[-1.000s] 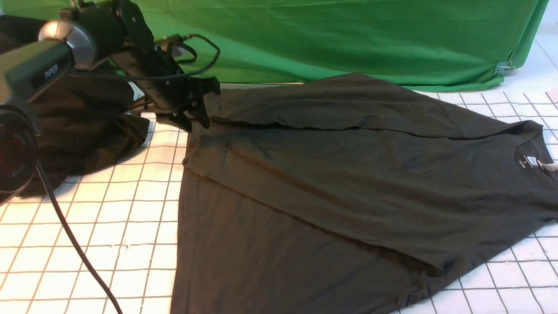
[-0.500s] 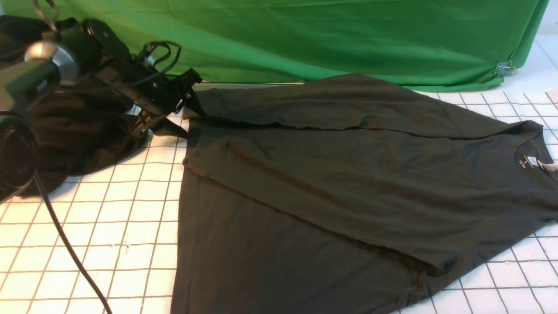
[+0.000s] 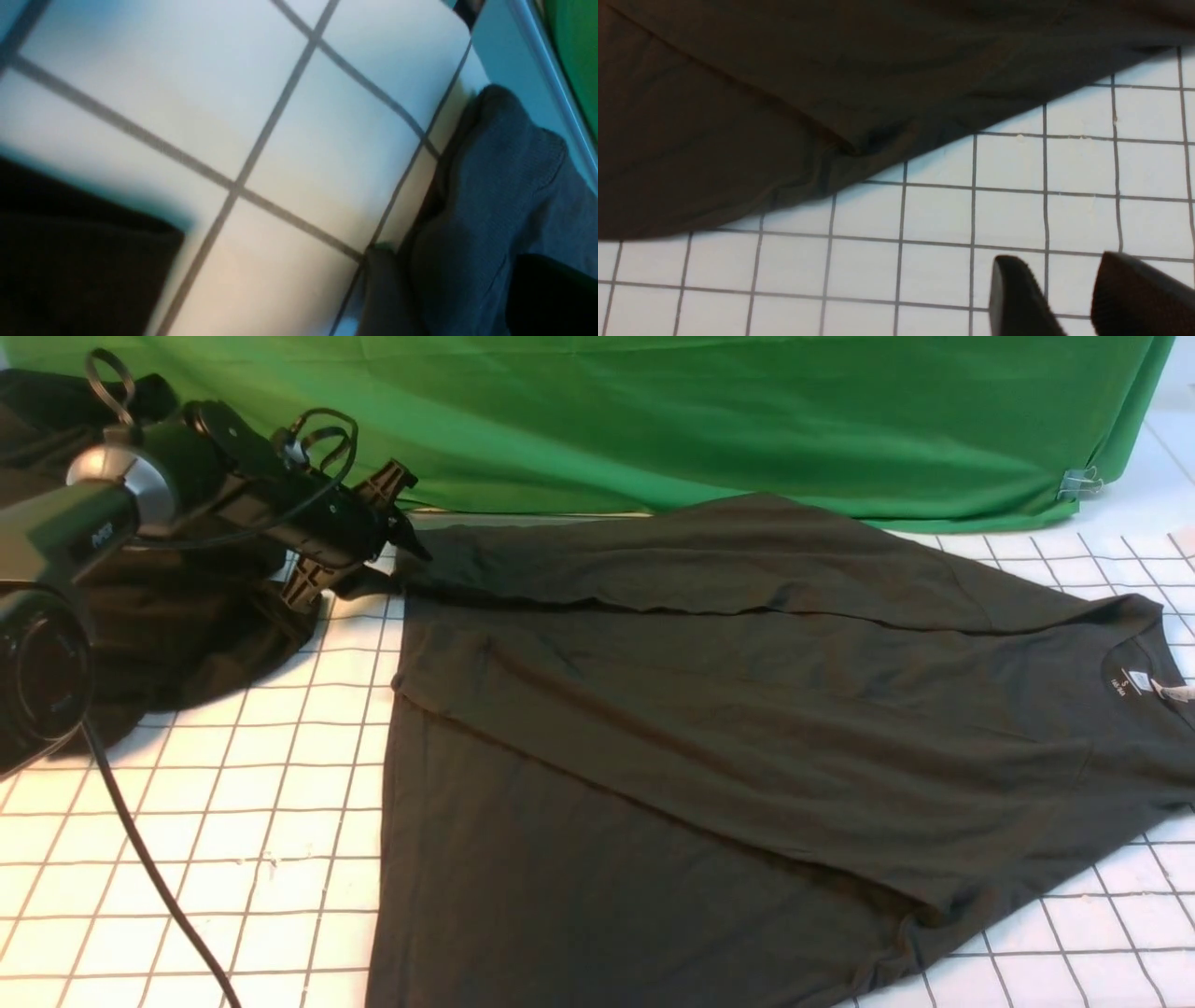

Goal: Fold a long-sleeved shirt over a white checkered tablecloth.
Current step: 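Grab the top left corner of the dark shirt with the left gripper, then fold the left side of the dark shirt inward over its body with the left gripper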

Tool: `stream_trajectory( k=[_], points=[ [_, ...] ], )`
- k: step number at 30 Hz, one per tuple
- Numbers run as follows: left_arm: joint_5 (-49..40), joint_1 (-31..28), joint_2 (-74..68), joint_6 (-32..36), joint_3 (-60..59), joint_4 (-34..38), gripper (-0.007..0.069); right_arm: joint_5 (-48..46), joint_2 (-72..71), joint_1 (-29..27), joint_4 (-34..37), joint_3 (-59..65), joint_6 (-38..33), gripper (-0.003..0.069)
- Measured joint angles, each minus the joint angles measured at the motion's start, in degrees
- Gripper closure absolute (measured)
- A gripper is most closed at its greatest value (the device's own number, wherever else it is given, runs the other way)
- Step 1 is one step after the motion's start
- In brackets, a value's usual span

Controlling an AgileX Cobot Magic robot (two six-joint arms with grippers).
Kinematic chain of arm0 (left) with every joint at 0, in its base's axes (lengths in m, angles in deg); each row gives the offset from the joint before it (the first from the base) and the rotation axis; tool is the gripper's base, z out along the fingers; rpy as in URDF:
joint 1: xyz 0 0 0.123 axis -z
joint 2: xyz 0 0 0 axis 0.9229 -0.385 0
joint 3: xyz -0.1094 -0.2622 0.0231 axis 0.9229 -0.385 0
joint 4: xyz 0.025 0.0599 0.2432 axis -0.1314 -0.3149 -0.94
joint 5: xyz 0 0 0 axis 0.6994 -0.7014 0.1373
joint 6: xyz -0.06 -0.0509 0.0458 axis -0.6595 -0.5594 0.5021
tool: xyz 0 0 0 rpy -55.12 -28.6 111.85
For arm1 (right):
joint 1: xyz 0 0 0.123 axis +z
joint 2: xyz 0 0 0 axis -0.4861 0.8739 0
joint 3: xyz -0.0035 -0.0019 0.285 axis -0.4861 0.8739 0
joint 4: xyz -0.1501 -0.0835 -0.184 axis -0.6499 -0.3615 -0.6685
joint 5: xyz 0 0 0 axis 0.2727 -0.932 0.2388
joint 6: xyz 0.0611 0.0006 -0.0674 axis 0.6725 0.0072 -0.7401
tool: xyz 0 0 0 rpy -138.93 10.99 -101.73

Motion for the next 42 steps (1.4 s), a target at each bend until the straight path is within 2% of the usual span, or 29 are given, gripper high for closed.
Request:
stream_trajectory(
  k=[1,2,3,5,7,13,16,21,22,24,27,32,35,42],
  points=[
    [0.1,0.0,0.0,0.0,0.0,0.0,0.0405,0.0,0.0,0.0,0.0,0.0,0.0,0.0421],
    [0.1,0.0,0.0,0.1,0.0,0.0,0.0449,0.0,0.0,0.0,0.0,0.0,0.0,0.0421],
    [0.1,0.0,0.0,0.2,0.0,0.1,0.0459,0.0,0.0,0.0,0.0,0.0,0.0,0.0421],
    [0.1,0.0,0.1,1.2,0.0,0.3,0.0566,0.0,0.0,0.0,0.0,0.0,0.0,0.0419],
    [0.1,0.0,0.9,2.2,-0.1,0.5,0.0608,0.0,0.0,0.0,0.0,0.0,0.0,0.0419],
    [0.8,0.0,7.6,3.2,-0.1,1.5,0.0613,0.0,0.0,0.0,0.0,0.0,0.0,0.0419],
    [-2.0,0.0,11.6,3.8,-0.1,2.1,0.0613,0.0,0.0,0.0,0.0,0.0,0.0,0.0419],
    [-11.3,0.0,16.6,11.4,-0.1,3.5,0.0613,-0.3,0.0,0.0,0.0,0.0,0.0,0.0419],
    [-16.7,0.4,18.7,14.8,-0.3,3.4,0.0613,-0.6,0.0,0.0,0.0,0.0,0.0,0.0419],
    [-20.0,0.9,20.1,16.4,-1.0,3.0,0.0613,-0.6,0.0,0.0,0.0,0.0,0.0,0.0419],
    [-27.8,4.6,27.2,18.7,-9.1,-4.6,0.0613,-0.9,0.0,0.0,0.0,0.0,0.0,0.0418],
    [-27.2,8.7,33.7,18.5,-23.7,-9.3,0.0613,-0.8,0.0,0.0,0.0,0.0,0.0,0.0418],
    [-21.1,12.7,37.9,18.5,-38.4,-10.0,0.0613,-0.8,0.0,0.0,0.0,0.0,0.0,0.0418],
    [-8.5,16.4,39.0,18.4,-53.7,-11.3,0.0596,-0.7,0.0,0.0,0.0,0.0,0.0,0.0418]
  ],
)
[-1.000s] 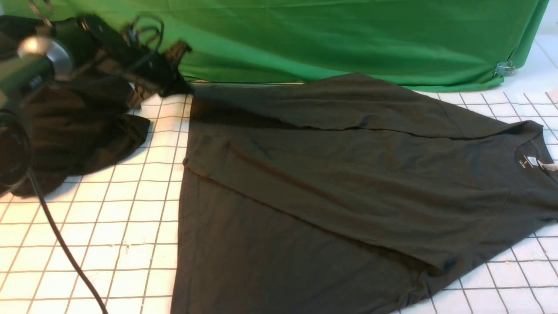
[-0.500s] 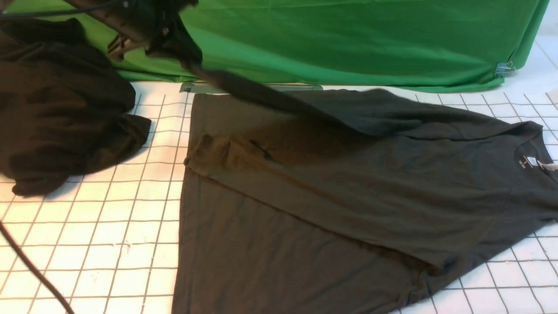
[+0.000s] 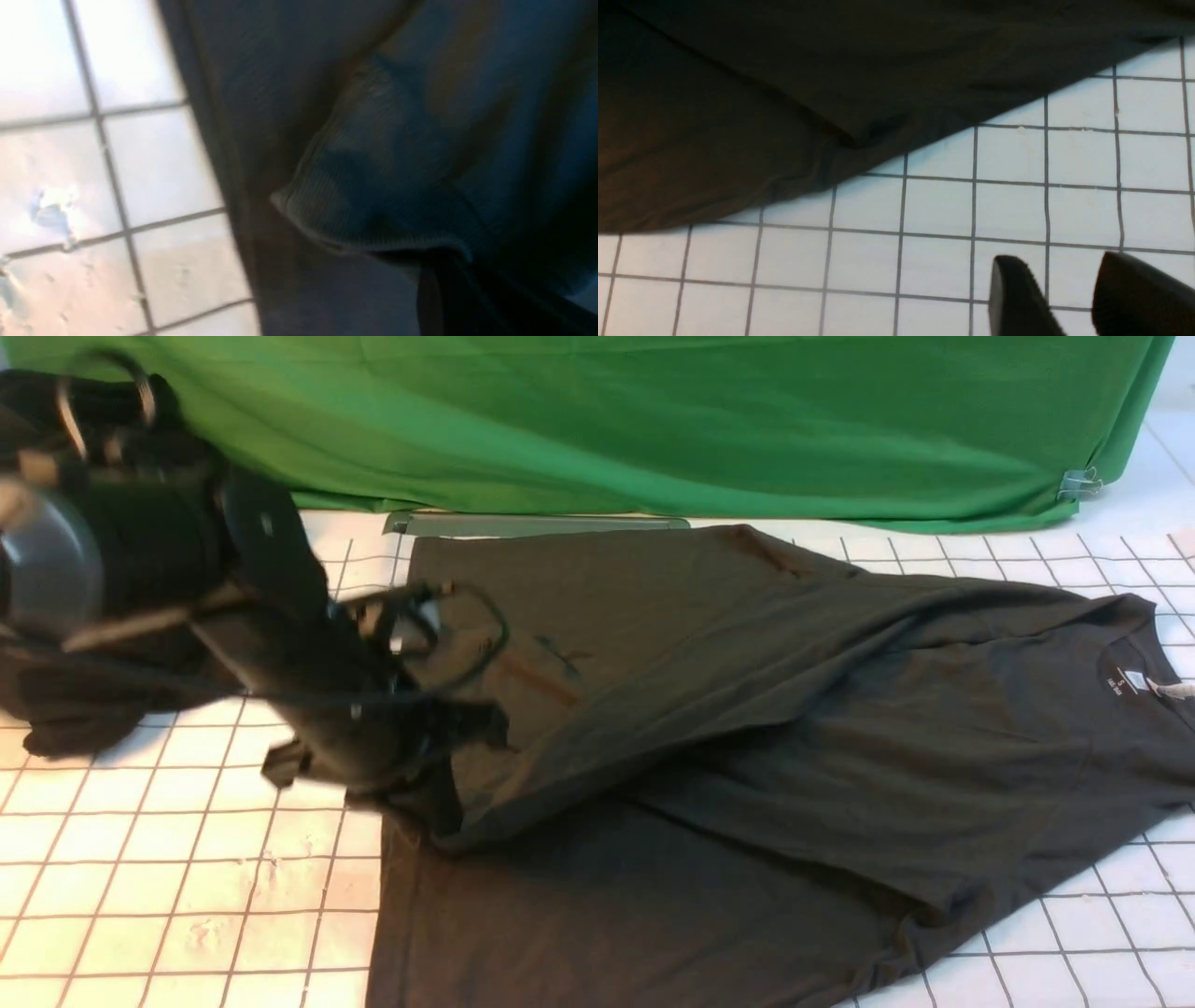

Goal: Fold a long-sleeved shirt over a white checkered tablecloth.
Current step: 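Fold the left side of the dark shirt inward over its body with the left gripper, then grasp the near edge of the shirt at its hem and shoulder corners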

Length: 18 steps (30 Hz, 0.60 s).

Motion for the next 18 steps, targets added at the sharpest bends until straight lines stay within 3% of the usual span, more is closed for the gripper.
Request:
stream_trajectory(
  k=[3,7,8,10,11,13,18],
  points=[
    [2.1,0.1,0.1,0.0,-1.7,-1.1,0.0556,0.1,0.0,0.0,0.0,0.0,0.0,0.0418],
    [2.4,0.1,0.3,0.0,-1.9,-2.1,0.0448,0.3,0.0,0.0,0.0,0.0,0.0,0.0418],
    [1.4,0.1,0.6,0.0,-1.5,-2.8,0.0392,0.3,0.0,0.0,0.0,0.0,0.0,0.0418],
    [-2.2,0.1,1.5,-0.1,0.2,-5.2,0.0301,0.3,0.0,0.0,0.0,0.0,0.0,0.0418],
    [-3.1,0.1,1.8,-0.1,0.7,-5.5,0.0293,0.3,0.0,0.0,0.0,0.0,0.0,0.0418],
    [-9.1,0.1,3.9,-0.1,5.2,-10.6,0.0188,1.2,0.0,0.0,0.0,0.0,0.0,0.0418],
    [-18.3,0.1,8.9,-1.8,9.0,-14.8,0.01,2.0,0.0,0.0,0.0,0.0,-0.2,0.0418]
  ],
)
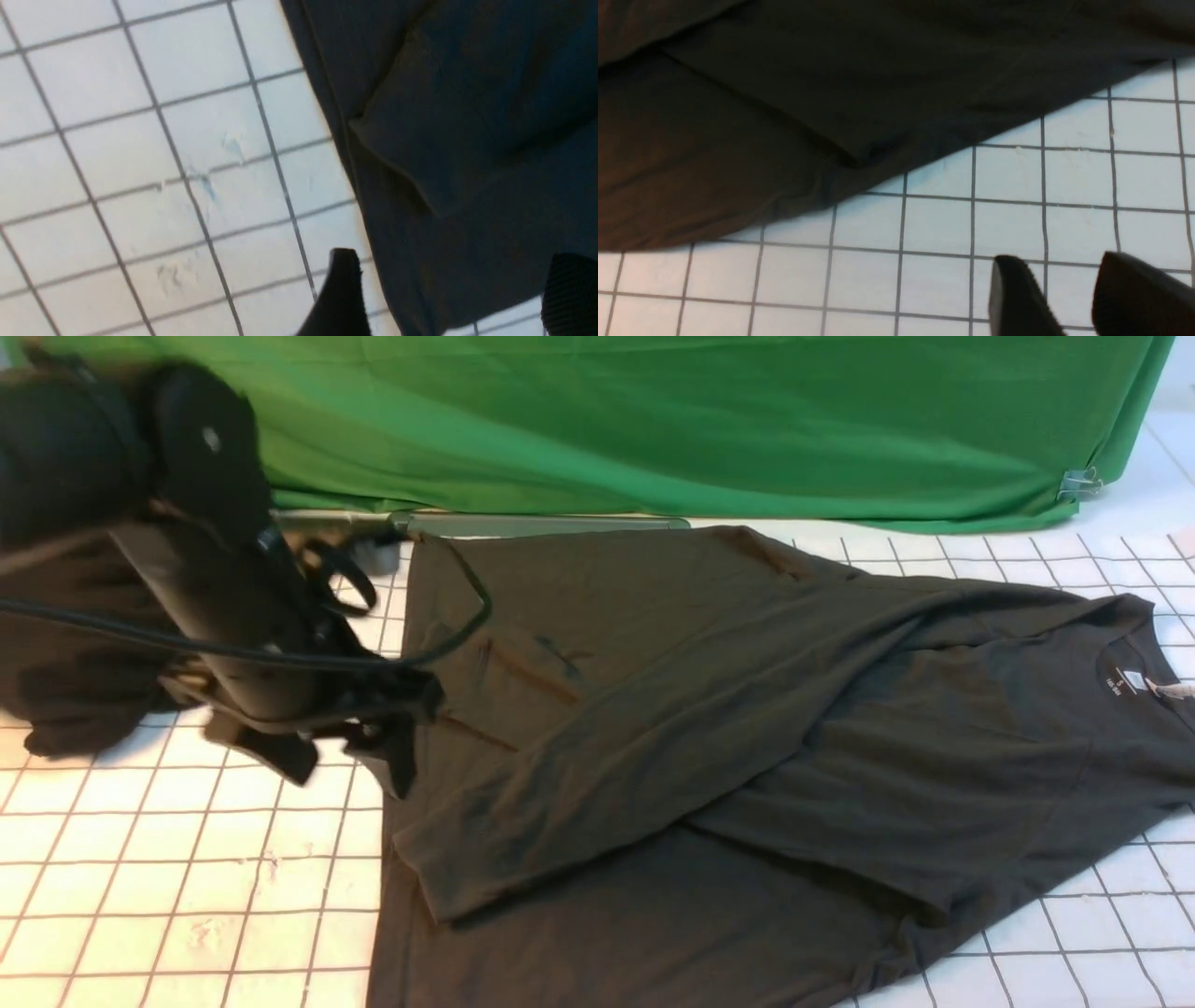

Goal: Fold a long-sleeved shirt over a white checkered tablecloth.
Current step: 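Grasp the near edge of the shirt at its hem and shoulder corners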

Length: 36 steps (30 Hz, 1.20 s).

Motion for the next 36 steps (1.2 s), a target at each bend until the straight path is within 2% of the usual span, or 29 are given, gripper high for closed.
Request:
stream_trajectory(
  k=[7,13,18,27,30,32,33,35,36],
  points=[
    [-0.5,1.3,4.2,-2.0,-11.7,9.0,0.0132,-0.1,0.0,0.0,0.0,0.0,-0.1,0.0418],
    [13.2,2.8,3.9,-5.0,-29.4,13.1,0.0215,-0.4,0.0,0.0,0.0,0.0,-0.1,0.0418],
    [19.6,2.8,3.4,-4.6,-33.2,17.3,0.0243,-0.4,0.0,0.0,0.0,0.0,-0.1,0.0418],
    [20.9,2.8,0.3,-4.1,-32.9,18.0,0.0272,-0.4,0.0,0.0,0.0,0.0,-0.1,0.0418],
    [20.2,2.8,-0.1,-2.3,-32.6,18.1,0.0332,-0.5,0.0,0.0,0.0,0.0,-0.5,0.0418],
    [19.7,2.8,-0.4,2.5,-32.3,20.8,0.047,-1.3,0.0,0.0,0.0,0.0,-2.9,0.0418],
    [19.7,2.8,-0.4,2.8,-32.3,21.0,0.0481,-1.4,0.0,0.0,0.0,0.0,-3.1,0.0418],
    [18.7,2.8,1.0,5.2,-31.3,22.4,0.0587,-2.1,0.2,0.0,0.0,0.0,-4.6,0.0417],
    [18.6,2.8,1.3,5.3,-31.2,22.4,0.0587,-2.1,0.3,0.0,0.0,0.0,-4.8,0.0417]
  ],
)
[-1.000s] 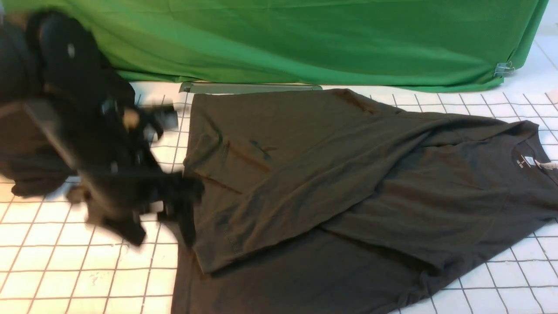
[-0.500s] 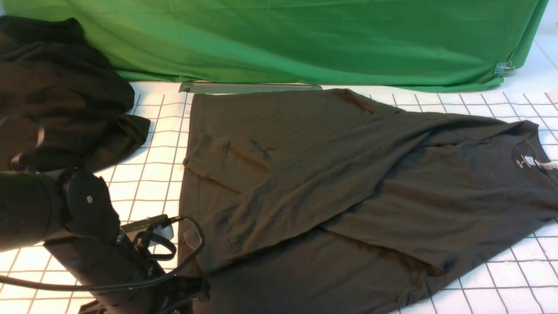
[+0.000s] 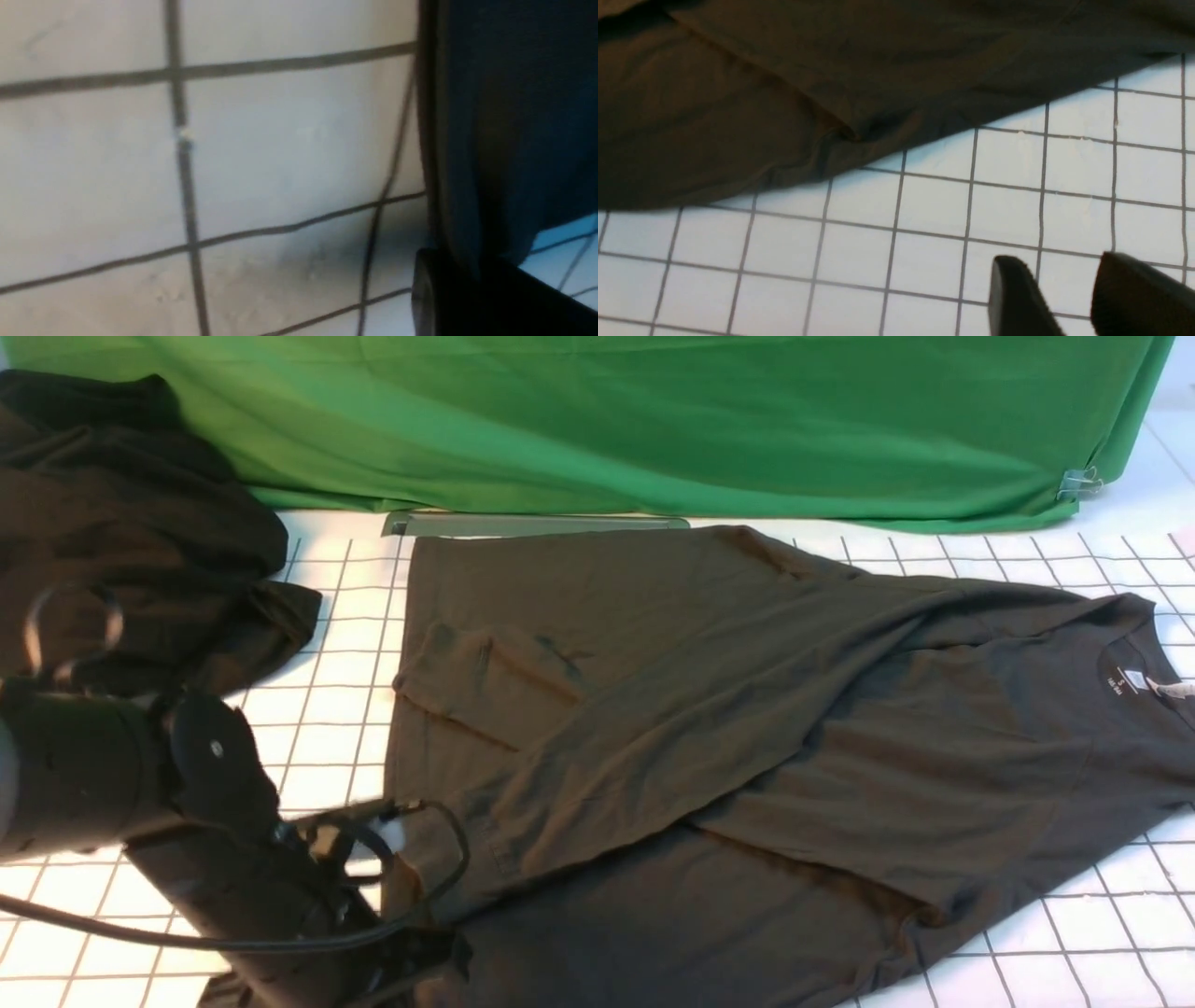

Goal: Fold a long-sleeved shirt over a white checkered tablecloth.
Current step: 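Grasp the near edge of the shirt at its hem and shoulder corners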

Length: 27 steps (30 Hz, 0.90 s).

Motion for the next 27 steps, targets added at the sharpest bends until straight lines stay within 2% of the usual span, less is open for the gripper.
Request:
stream_trajectory(
  k=[6,8,12,15,17,19,20,24,27],
  points=[
    [-5.3,-2.3,7.9,1.0,4.8,-3.8,0.061,-0.5,5.9,0.3,6.2,-0.1,-6.8,0.0417],
    [-6.8,-4.6,9.6,0.9,5.1,-5.5,0.061,-0.4,10.5,2.7,8.5,-0.1,-9.5,0.0417],
    [-8.7,-7.9,10.7,1.6,5.1,-6.4,0.061,0.8,16.9,7.6,8.3,-0.1,-10.6,0.0386],
    [-9.5,-10.7,10.9,3.9,5.1,-6.3,0.061,2.9,26.4,14.8,6.0,-0.7,-10.6,0.0277],
    [-9.5,-11.5,10.9,4.0,5.1,-6.3,0.061,3.2,28.9,16.6,5.0,-1.4,-10.6,0.0244],
    [-9.5,-12.9,10.9,4.2,5.1,-6.4,0.061,3.2,34.9,21.1,0.9,-4.7,-8.8,0.0166],
    [-9.5,-13.0,10.9,4.2,5.1,-6.4,0.061,3.2,35.7,21.7,0.4,-5.4,-8.3,0.0156],
    [-9.3,-13.3,10.9,4.4,5.1,-6.5,0.061,1.2,44.2,27.5,-11.5,-14.4,-1.6,0.0106],
    [-9.0,-13.3,10.9,4.5,5.1,-6.5,0.061,0.1,47.3,29.6,-14.1,-17.6,-0.7,0.0102]
  ],
)
